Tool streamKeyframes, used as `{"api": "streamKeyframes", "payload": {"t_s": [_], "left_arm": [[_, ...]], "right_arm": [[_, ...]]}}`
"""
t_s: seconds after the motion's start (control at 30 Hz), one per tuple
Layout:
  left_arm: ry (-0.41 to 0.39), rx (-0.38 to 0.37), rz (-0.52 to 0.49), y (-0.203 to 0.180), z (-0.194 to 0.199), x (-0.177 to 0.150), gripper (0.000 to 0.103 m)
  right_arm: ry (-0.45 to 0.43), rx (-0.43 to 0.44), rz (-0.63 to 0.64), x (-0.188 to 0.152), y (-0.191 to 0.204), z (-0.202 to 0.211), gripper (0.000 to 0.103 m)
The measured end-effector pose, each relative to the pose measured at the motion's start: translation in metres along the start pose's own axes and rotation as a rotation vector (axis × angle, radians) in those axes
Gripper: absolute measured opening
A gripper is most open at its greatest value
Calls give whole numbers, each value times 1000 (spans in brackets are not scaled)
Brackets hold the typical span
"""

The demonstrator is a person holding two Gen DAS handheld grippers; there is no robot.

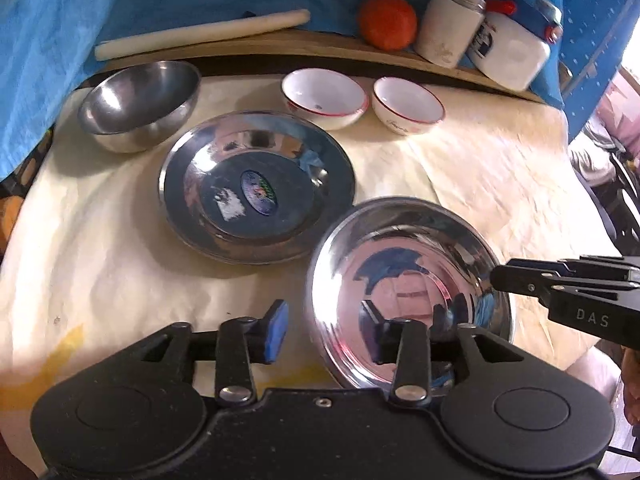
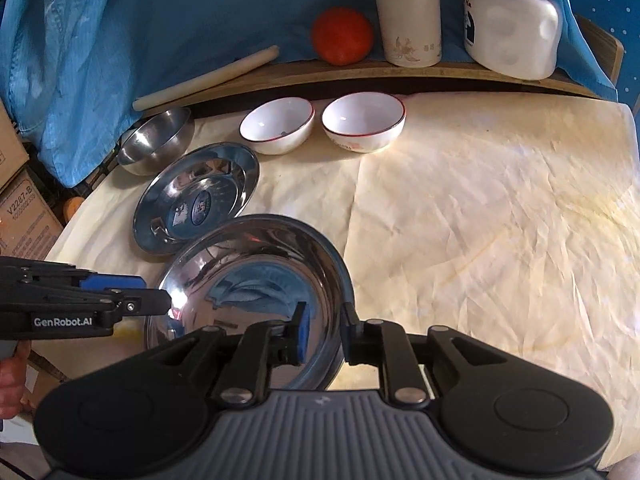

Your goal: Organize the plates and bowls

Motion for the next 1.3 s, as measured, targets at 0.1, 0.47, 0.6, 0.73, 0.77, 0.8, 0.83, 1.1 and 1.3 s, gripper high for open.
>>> {"api": "streamKeyframes", "payload": {"t_s": [0.1, 0.47, 0.6, 0.73, 0.77, 0.8, 0.83, 1.1, 1.3], "left_arm": [[-37, 12, 71, 17, 7, 5, 66], [-133, 124, 356, 83, 19, 12, 102], [-147, 148, 418, 94, 16, 12, 102], [-148, 176, 466, 105, 9, 15, 102], [-147, 181, 478, 108, 7, 17, 102], [-149, 182, 487, 110, 5, 18, 102], [-148, 183, 496, 112, 2, 20, 102], [-113, 203, 537, 126, -23, 29, 102], [-81, 203, 535, 130, -35, 32, 102]], "right_arm": [[-15, 11, 7, 8, 2, 2, 41], [-48, 89, 73, 47, 23, -8, 87], [-50, 118, 102, 62, 32, -18, 97], [-36, 151, 141, 73, 47, -30, 103], [-29, 159, 148, 76, 51, -34, 103], [-21, 164, 155, 79, 55, -39, 103], [-13, 168, 161, 80, 58, -44, 103], [76, 212, 218, 89, 83, -87, 103], [113, 199, 271, 89, 91, -111, 103]]}}
Point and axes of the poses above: each gripper's, at about its wrist camera, not at the fingertips, and z roughly against the way its jaws point, y to its left, x to its top, the point moved 10 cm from there along -z, roughly the way its jaws point, and after that the axes turned 8 degrees about -z, right-handed, at the moved point
